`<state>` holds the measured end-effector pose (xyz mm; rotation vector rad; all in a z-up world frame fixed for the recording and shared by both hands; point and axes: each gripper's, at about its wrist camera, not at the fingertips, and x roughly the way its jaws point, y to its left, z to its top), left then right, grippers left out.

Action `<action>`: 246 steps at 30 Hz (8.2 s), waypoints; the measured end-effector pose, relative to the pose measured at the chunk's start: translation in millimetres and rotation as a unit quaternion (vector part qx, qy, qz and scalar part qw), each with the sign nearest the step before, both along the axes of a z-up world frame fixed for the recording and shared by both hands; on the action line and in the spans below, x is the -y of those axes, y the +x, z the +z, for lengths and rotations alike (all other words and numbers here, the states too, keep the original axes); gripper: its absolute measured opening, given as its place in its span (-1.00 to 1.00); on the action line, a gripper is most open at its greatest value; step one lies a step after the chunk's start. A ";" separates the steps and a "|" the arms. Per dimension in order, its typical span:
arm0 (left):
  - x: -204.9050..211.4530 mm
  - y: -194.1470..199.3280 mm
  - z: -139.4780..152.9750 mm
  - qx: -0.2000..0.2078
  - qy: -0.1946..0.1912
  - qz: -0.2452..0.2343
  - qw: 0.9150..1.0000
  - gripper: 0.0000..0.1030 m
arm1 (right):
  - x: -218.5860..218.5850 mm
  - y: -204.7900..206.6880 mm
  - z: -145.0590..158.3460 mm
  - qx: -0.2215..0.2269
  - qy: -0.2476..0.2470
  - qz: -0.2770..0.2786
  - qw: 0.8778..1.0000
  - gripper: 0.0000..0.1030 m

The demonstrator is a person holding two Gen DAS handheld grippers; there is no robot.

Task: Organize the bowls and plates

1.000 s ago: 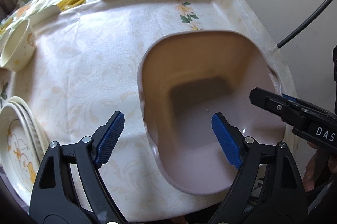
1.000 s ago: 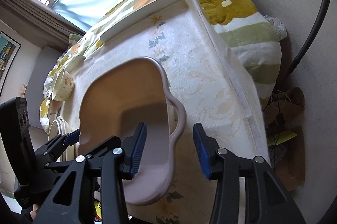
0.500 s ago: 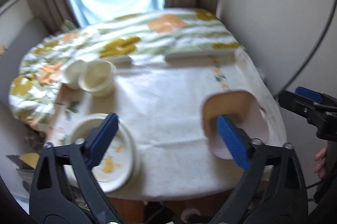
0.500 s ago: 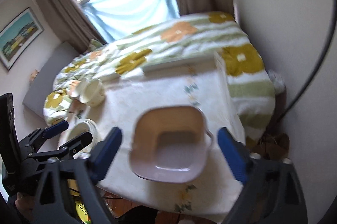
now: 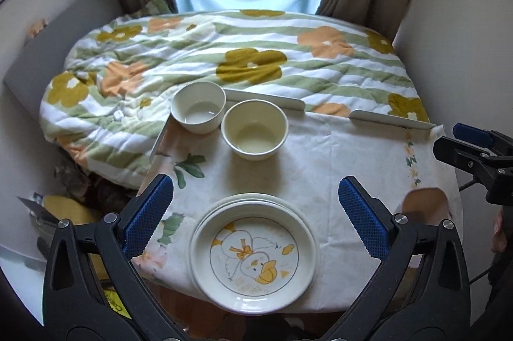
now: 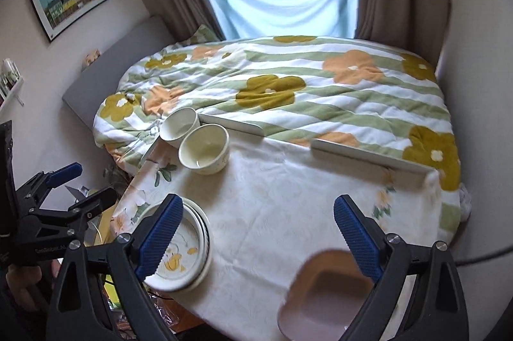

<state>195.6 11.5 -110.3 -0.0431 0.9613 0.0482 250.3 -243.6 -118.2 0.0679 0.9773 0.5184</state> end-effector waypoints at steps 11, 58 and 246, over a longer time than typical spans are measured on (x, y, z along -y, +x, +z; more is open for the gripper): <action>-82.2 113.5 -78.4 -0.100 -0.079 0.037 0.991 0.99 | -95.6 104.2 -68.8 -0.093 0.001 0.027 0.995 0.81; -56.3 167.1 -139.4 -0.129 -0.091 -0.025 0.987 -0.61 | -140.0 139.8 -141.5 -0.159 -0.012 -0.003 0.987 -0.74; 17.9 73.0 -48.5 0.003 -0.124 0.005 0.992 -0.59 | -39.4 58.3 -52.5 -0.050 0.085 0.000 0.995 -0.65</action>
